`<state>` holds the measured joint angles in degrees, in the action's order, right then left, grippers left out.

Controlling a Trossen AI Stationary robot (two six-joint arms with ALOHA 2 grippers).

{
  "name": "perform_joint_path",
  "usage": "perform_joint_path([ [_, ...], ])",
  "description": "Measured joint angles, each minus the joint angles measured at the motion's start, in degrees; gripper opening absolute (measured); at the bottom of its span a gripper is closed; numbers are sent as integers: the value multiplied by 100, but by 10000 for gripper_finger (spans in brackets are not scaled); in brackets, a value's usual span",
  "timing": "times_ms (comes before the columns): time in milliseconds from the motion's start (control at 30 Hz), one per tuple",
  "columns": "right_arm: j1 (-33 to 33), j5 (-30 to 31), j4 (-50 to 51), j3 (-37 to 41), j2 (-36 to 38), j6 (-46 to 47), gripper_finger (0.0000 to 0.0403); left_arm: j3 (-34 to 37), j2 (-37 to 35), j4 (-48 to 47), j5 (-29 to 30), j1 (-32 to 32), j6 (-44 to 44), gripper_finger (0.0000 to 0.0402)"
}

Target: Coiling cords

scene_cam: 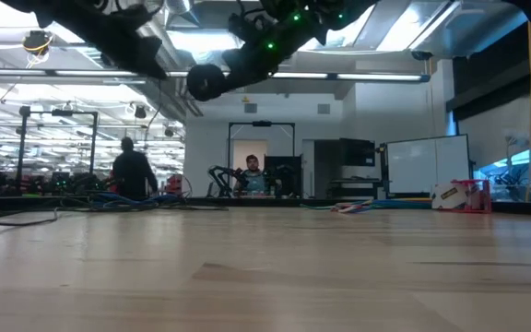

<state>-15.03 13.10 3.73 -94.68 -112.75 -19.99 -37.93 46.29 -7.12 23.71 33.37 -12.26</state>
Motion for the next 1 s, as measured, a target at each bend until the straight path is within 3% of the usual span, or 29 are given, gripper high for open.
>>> perform_joint_path([
  [333,48,-903,-108,-74,11,-25,5,0,130,263,63,618,-210,4],
  [533,79,-882,226,-76,13,-176,5,0,35,370,52,828,-163,4],
  [700,38,-39,416,-76,13,-290,5,0,-232,437,-889,652,333,4],
  [833,-13,101,351,-76,-44,-273,5,0,-269,777,-1609,385,746,4],
  [1000,0,315,188,-69,-268,-233,5,2,37,1174,-1970,-28,986,4],
])
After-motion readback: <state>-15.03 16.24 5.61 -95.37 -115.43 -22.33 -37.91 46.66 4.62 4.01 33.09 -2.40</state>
